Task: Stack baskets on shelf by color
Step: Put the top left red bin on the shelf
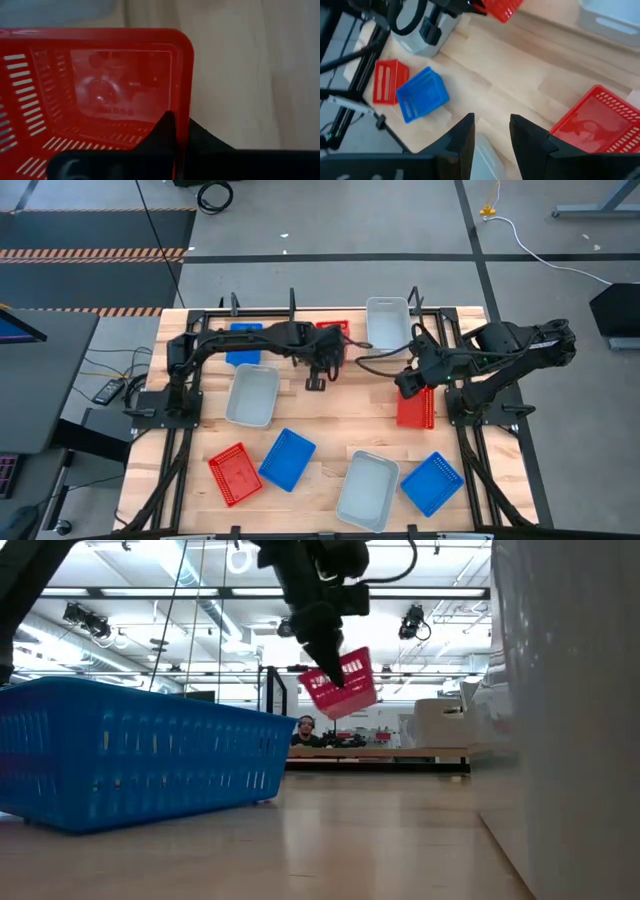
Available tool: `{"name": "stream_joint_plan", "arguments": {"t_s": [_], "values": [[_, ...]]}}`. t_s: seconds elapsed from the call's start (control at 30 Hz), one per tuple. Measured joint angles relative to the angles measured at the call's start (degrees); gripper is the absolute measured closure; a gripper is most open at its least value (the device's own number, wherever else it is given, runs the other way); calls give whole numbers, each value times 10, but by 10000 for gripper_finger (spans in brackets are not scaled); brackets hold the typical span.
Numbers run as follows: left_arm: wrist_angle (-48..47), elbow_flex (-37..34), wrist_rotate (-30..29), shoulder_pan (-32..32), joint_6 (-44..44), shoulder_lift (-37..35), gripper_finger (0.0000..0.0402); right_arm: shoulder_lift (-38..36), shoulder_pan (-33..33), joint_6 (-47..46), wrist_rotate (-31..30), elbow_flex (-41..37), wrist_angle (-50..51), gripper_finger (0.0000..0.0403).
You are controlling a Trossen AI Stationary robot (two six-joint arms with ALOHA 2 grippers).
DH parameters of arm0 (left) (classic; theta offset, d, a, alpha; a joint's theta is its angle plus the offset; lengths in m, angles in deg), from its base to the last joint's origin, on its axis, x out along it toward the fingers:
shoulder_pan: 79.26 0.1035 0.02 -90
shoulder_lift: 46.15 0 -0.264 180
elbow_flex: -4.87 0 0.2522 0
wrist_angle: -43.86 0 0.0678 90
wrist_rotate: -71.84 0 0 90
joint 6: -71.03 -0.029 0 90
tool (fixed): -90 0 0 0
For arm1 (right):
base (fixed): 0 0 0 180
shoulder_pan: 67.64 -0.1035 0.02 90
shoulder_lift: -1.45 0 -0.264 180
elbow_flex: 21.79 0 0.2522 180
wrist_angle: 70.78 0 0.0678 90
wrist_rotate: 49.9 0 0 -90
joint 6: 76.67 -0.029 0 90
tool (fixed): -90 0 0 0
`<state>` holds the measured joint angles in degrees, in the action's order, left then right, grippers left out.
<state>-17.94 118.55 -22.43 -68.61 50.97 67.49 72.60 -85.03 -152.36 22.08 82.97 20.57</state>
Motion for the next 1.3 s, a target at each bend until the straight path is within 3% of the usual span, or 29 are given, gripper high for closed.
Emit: {"name": "stream_joint_plan", "arguments": {"t_s": [0.17, 0.47, 0.77, 1.07, 1.3], "values": [[59, 0, 1, 20, 0, 24, 396, 0, -1, -11, -20, 0, -27, 274], [84, 0, -1, 38, -1, 86, 393, 0, 4, -11, -19, 0, -64, 274], [210, 0, 1, 36, -1, 92, 388, 0, 4, -13, -14, 0, -74, 274], [216, 0, -1, 36, -20, 92, 333, 0, 4, -13, -10, 0, -74, 274], [215, 0, -52, 38, -33, 92, 283, 0, 4, -11, -10, 0, -74, 274]]}}
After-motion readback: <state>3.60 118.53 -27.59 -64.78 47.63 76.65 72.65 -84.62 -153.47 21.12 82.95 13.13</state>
